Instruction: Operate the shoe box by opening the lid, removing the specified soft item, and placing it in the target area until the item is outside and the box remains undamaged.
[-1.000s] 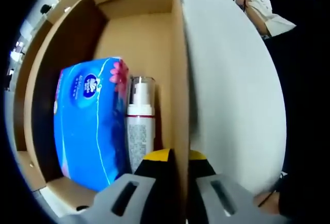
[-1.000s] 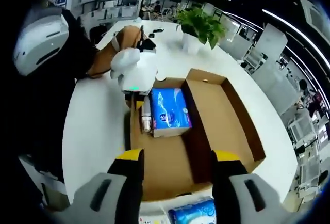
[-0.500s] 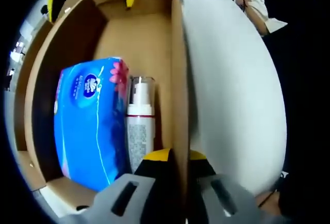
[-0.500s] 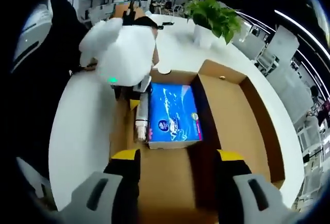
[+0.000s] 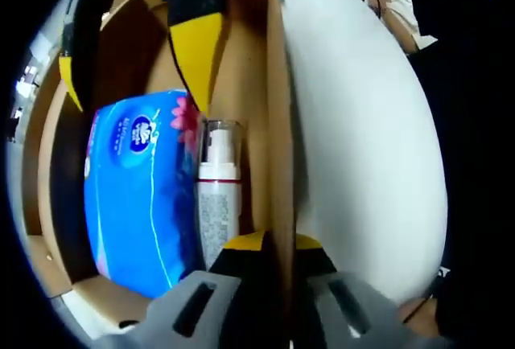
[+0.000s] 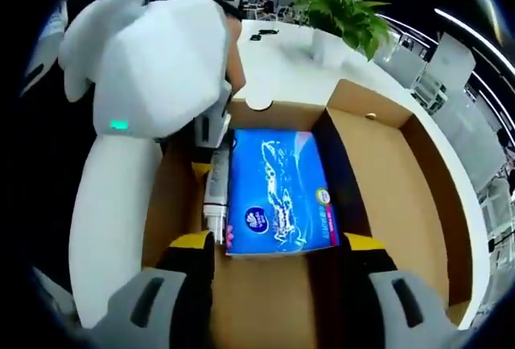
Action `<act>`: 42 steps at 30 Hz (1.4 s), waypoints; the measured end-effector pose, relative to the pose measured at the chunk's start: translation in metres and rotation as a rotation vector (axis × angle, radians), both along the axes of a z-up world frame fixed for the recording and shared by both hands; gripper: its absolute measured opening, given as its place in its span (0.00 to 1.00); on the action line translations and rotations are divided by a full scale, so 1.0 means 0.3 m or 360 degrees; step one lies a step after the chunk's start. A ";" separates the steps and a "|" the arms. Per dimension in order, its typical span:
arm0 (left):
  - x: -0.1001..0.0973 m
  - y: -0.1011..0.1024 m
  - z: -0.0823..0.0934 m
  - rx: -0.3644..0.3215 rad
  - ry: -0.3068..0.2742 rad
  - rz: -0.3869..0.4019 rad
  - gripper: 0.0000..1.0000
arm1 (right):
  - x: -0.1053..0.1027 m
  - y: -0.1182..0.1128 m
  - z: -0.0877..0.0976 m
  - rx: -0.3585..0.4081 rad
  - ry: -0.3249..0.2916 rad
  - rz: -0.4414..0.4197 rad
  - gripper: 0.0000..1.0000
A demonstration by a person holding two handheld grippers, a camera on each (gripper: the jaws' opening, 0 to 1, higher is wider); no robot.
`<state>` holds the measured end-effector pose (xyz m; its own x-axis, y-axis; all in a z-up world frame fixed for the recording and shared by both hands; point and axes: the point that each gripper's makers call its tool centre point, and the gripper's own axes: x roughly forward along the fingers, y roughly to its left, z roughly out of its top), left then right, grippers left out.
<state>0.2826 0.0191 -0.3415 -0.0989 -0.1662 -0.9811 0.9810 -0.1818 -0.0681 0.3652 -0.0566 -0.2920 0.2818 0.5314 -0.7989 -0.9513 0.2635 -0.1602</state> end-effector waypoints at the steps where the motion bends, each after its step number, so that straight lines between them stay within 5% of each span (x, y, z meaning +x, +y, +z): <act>1: -0.002 0.001 0.000 0.0000 -0.0001 0.0001 0.04 | 0.003 0.004 -0.008 -0.0005 -0.0001 -0.0001 0.66; 6: -0.002 0.002 0.001 -0.0002 0.0002 -0.0003 0.04 | 0.026 0.002 -0.059 -0.0102 -0.0033 -0.0003 0.67; 24: -0.001 0.001 0.001 -0.0007 0.0006 0.0000 0.04 | 0.010 -0.009 -0.047 -0.0035 -0.0030 -0.0060 0.64; 42: -0.011 0.008 0.000 -0.0012 -0.0011 -0.0040 0.04 | -0.087 -0.282 -0.050 -0.0135 -0.0006 -0.0244 0.64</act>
<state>0.2792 0.0216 -0.3416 -0.0963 -0.1710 -0.9806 0.9766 -0.2067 -0.0598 0.3391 -0.1412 -0.3070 0.3574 0.4127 -0.8378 -0.9003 0.3910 -0.1915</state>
